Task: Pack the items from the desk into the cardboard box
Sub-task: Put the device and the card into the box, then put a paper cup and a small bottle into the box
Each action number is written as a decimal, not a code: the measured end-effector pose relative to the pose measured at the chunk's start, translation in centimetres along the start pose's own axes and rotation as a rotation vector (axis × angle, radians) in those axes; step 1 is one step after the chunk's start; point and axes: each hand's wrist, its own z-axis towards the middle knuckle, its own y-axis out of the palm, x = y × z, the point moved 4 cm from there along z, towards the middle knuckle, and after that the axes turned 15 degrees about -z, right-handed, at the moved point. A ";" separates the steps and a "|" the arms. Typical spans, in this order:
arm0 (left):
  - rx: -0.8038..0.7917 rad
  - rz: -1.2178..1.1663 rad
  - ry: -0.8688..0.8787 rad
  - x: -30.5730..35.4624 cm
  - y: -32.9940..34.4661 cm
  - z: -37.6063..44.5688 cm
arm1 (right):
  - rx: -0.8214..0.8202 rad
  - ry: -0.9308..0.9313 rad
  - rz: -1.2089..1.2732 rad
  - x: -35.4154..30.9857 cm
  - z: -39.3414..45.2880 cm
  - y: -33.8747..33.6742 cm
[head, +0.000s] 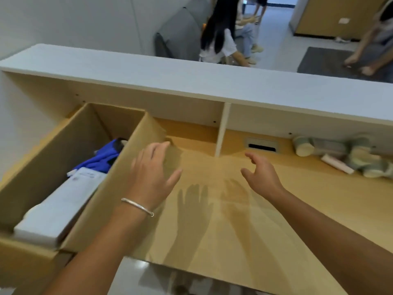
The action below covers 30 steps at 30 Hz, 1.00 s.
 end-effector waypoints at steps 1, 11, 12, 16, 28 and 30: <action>-0.026 -0.012 0.021 1.4 1.9 0.6 | 0.007 0.029 -0.007 2.4 -0.1 -0.8; -0.272 -0.061 0.161 14.1 22.2 4.7 | 0.077 0.255 -0.067 24.4 -0.1 -8.3; -0.290 -0.067 0.174 15.2 24.1 5.1 | 0.076 0.265 -0.074 26.2 0.1 -8.7; -0.360 -0.065 0.212 18.9 31.9 7.6 | 0.077 0.289 -0.115 32.5 1.3 -9.8; -0.526 0.021 0.126 19.9 51.7 18.3 | 0.051 0.137 -0.302 39.7 10.4 -5.6; -0.542 0.056 0.089 19.0 53.1 19.4 | 0.060 0.099 -0.380 40.0 11.5 -4.9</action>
